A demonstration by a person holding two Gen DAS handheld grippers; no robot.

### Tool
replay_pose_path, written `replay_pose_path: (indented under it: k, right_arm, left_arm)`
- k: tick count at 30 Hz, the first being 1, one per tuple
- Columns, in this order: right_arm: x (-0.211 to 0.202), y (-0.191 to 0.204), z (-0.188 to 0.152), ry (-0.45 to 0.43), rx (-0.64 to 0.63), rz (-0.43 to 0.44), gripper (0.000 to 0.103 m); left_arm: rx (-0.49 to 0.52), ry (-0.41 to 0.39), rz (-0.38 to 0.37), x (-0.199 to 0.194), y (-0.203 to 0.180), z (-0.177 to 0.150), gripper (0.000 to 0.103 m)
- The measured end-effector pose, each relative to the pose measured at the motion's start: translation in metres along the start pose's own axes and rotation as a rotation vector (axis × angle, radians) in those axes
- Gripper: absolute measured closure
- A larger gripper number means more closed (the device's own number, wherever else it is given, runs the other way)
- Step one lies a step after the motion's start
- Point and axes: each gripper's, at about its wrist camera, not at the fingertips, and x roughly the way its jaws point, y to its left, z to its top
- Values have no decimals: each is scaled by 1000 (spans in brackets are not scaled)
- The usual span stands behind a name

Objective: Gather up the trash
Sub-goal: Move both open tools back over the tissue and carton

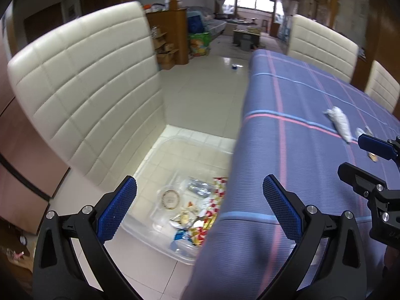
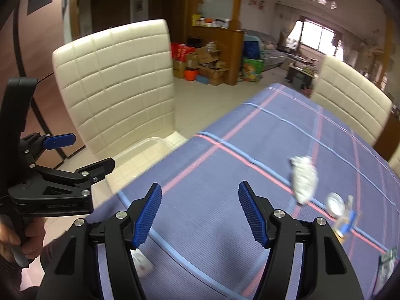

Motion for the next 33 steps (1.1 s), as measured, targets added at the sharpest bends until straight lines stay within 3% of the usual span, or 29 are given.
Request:
replay_pose_path:
  k: [7, 16, 29, 33]
  right_arm:
    - [-25, -64, -32, -2, 152, -77, 41]
    - [-21, -140, -64, 62, 314, -138, 40]
    - [22, -195, -60, 101, 389, -186, 41]
    - [27, -203, -61, 101, 382, -246, 41]
  left_arm:
    - [85, -11, -56, -11, -60, 3, 4]
    - [207, 20, -130, 4, -140, 16, 4]
    - [325, 50, -167, 61, -215, 68, 4]
    - [342, 62, -172, 80, -232, 78, 4]
